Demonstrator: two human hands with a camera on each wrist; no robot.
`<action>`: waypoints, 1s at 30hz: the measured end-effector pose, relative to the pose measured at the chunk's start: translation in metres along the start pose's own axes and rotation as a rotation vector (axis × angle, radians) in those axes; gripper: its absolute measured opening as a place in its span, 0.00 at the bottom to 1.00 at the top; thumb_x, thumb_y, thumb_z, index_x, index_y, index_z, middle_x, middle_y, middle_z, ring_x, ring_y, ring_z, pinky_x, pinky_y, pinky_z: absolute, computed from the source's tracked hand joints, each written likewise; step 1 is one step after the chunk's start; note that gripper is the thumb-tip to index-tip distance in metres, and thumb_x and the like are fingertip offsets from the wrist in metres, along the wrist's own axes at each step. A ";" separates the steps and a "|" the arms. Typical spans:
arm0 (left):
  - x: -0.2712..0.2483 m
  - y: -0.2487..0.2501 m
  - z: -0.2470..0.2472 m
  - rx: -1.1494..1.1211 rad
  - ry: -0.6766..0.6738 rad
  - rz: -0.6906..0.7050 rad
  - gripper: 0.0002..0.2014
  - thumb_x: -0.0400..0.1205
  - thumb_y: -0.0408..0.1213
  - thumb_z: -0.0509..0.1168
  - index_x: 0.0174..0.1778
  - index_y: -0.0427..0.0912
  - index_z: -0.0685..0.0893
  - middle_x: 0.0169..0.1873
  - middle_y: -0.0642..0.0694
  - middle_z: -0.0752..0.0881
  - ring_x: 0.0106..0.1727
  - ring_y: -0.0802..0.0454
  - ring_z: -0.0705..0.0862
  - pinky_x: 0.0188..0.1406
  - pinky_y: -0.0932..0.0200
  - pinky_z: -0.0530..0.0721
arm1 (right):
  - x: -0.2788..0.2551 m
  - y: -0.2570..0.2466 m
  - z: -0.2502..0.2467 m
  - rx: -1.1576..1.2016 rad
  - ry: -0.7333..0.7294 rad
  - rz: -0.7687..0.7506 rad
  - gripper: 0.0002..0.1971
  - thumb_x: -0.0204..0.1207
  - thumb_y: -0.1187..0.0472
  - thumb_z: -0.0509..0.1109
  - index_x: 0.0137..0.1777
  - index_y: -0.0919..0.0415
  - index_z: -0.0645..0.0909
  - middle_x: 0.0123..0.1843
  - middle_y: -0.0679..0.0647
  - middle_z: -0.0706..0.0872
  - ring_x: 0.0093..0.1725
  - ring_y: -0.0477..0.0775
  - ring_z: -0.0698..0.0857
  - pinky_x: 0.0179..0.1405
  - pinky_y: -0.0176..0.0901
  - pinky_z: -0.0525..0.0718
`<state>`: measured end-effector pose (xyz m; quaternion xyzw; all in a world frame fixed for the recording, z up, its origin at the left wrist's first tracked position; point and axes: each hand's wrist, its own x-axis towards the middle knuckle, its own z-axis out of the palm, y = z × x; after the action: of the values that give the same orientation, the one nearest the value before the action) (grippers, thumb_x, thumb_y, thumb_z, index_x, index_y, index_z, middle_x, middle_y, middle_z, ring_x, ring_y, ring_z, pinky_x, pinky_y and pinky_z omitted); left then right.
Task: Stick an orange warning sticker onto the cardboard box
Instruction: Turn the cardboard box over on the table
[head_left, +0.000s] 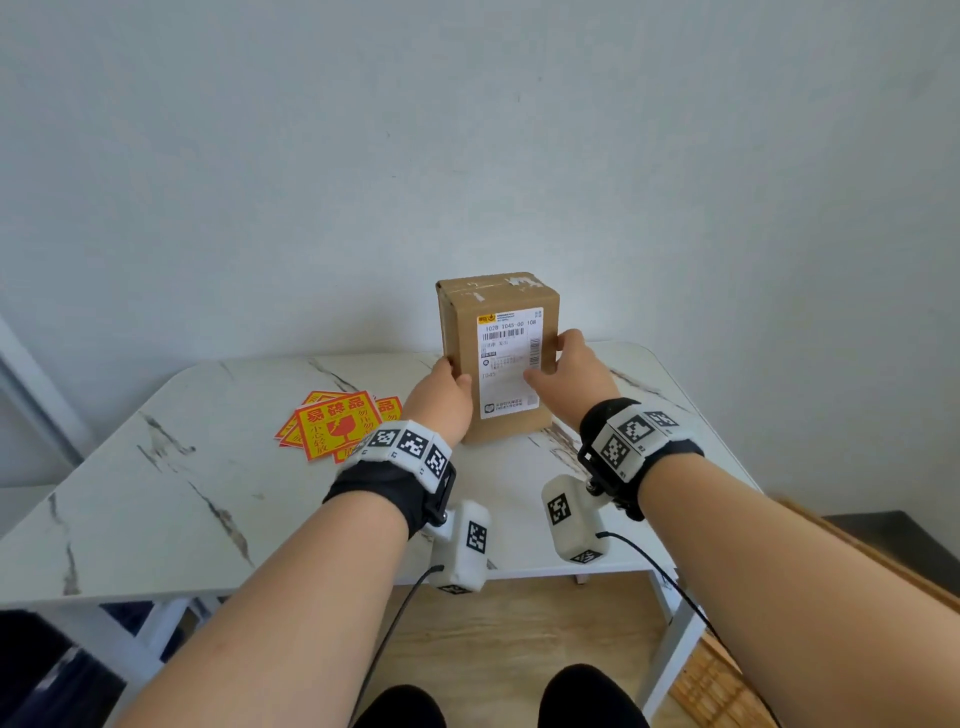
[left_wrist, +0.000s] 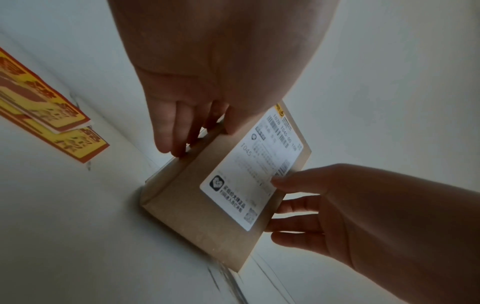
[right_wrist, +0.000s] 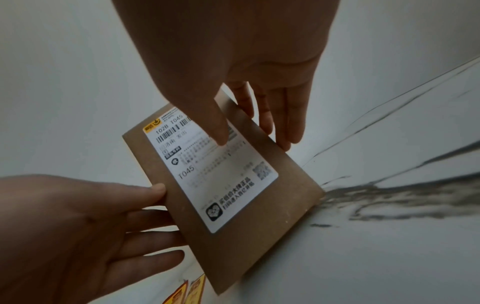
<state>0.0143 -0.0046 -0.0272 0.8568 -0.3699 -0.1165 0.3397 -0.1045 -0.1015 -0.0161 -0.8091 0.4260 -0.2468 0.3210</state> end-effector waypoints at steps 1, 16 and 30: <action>-0.001 -0.002 -0.002 -0.004 0.017 0.005 0.21 0.88 0.42 0.49 0.75 0.40 0.71 0.67 0.38 0.82 0.66 0.36 0.81 0.61 0.48 0.78 | -0.004 -0.001 0.001 0.005 0.012 -0.011 0.22 0.78 0.57 0.66 0.69 0.60 0.68 0.64 0.58 0.82 0.53 0.59 0.85 0.44 0.45 0.78; -0.012 -0.014 -0.032 -0.292 0.051 -0.114 0.17 0.85 0.40 0.49 0.59 0.38 0.78 0.54 0.37 0.87 0.53 0.35 0.87 0.55 0.38 0.87 | -0.031 -0.014 0.000 0.201 0.105 -0.062 0.22 0.81 0.65 0.57 0.74 0.53 0.71 0.73 0.56 0.73 0.70 0.59 0.78 0.59 0.44 0.77; -0.016 0.008 -0.019 -0.218 -0.193 -0.047 0.22 0.87 0.35 0.49 0.78 0.39 0.69 0.73 0.35 0.77 0.71 0.38 0.78 0.72 0.46 0.75 | -0.025 -0.009 -0.002 0.124 0.052 0.050 0.22 0.81 0.50 0.57 0.72 0.53 0.76 0.69 0.60 0.79 0.59 0.60 0.83 0.56 0.49 0.82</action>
<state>0.0069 0.0125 -0.0089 0.8081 -0.3659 -0.2458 0.3909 -0.1133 -0.0770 -0.0112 -0.7700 0.4384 -0.2856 0.3652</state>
